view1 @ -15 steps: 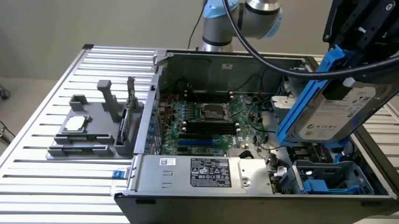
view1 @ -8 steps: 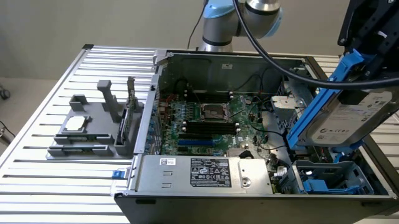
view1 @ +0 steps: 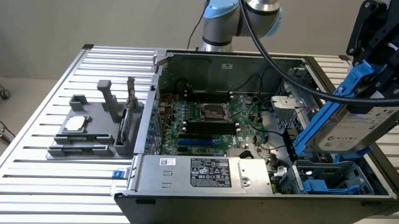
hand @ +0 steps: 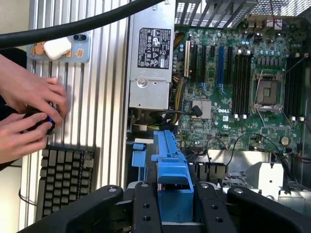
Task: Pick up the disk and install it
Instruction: 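Pick up the disk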
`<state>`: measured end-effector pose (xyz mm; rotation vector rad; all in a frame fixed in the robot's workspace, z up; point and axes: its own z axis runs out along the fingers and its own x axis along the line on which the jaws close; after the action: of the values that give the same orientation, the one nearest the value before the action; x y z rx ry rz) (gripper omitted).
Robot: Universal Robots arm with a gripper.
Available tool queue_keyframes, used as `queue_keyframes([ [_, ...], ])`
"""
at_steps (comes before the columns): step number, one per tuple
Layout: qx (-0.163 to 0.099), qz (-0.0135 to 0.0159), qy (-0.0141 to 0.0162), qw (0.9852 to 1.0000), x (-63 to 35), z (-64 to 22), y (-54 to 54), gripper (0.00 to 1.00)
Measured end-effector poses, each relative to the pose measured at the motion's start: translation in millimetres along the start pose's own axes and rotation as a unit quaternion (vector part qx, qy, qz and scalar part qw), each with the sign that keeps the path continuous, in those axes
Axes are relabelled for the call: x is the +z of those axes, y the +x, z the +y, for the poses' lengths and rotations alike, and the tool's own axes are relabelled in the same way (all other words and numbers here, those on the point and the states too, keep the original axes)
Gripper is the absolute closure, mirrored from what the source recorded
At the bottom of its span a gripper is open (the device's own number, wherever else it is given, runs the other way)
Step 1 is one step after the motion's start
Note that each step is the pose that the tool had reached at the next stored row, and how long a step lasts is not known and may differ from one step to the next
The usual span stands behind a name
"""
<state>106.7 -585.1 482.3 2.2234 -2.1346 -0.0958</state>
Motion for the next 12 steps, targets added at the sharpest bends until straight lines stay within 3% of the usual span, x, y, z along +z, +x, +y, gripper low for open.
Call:
queue_keyframes([
  [8,0.002,-0.0016,0.0018,1.0000,10.6,-11.9,4.0,0.67],
  [12,0.005,-0.0045,0.0025,1.0000,15.6,-16.6,5.8,0.67],
])
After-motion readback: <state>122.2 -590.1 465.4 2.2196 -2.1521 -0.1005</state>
